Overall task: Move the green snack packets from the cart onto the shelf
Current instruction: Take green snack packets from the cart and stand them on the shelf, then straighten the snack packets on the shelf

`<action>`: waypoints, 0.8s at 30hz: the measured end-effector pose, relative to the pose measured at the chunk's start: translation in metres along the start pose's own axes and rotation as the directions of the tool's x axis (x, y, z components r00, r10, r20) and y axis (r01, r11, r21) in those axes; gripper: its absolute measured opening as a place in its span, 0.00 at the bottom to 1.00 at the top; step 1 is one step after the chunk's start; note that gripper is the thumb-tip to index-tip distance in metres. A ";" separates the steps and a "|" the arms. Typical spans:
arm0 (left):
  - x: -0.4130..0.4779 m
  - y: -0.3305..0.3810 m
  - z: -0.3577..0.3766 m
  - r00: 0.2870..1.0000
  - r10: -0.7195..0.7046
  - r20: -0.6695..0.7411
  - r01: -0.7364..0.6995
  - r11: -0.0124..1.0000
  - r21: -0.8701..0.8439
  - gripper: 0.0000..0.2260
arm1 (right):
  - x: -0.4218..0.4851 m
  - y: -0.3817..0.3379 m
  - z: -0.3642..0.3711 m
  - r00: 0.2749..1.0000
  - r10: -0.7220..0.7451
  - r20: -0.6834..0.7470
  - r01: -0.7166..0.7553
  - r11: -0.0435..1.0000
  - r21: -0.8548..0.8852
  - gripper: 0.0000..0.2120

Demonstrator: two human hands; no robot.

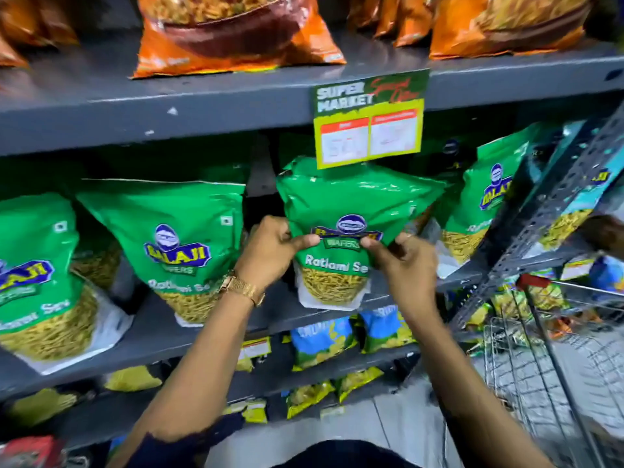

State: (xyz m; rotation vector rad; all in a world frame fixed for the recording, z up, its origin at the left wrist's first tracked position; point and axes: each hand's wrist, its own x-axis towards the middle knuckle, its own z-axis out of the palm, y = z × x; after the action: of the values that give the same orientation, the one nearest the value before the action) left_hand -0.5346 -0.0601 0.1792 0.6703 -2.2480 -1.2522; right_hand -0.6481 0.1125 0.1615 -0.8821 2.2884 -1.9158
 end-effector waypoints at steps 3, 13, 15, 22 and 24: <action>0.010 -0.023 0.014 0.997 -0.061 -0.054 0.056 0.994 -0.095 0.19 | 0.013 0.005 0.007 0.999 -0.048 0.020 0.049 0.998 -0.044 0.28; -0.031 -0.013 0.063 0.915 -0.081 -0.395 0.044 0.994 -0.103 0.37 | 0.019 0.029 -0.008 0.981 -0.021 0.192 -0.022 0.976 0.217 0.08; -0.053 -0.003 0.083 0.856 0.039 -0.515 -0.029 0.999 0.028 0.38 | 0.015 0.039 -0.026 0.986 0.011 0.163 -0.047 0.975 0.215 0.13; -0.074 0.013 0.169 0.923 0.368 -0.110 -0.345 0.921 0.183 0.29 | 0.036 0.103 -0.106 0.971 0.079 -0.228 -0.102 0.990 -0.094 0.24; -0.069 0.019 0.193 0.962 0.272 0.028 -0.273 0.958 0.087 0.27 | 0.050 0.121 -0.119 0.976 0.162 -0.146 -0.173 0.983 -0.068 0.33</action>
State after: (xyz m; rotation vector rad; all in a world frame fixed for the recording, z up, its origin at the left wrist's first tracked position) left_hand -0.6042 0.1139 0.0940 0.3649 -2.3262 -1.0305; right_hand -0.7827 0.2074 0.0964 -0.5543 2.4449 -1.8819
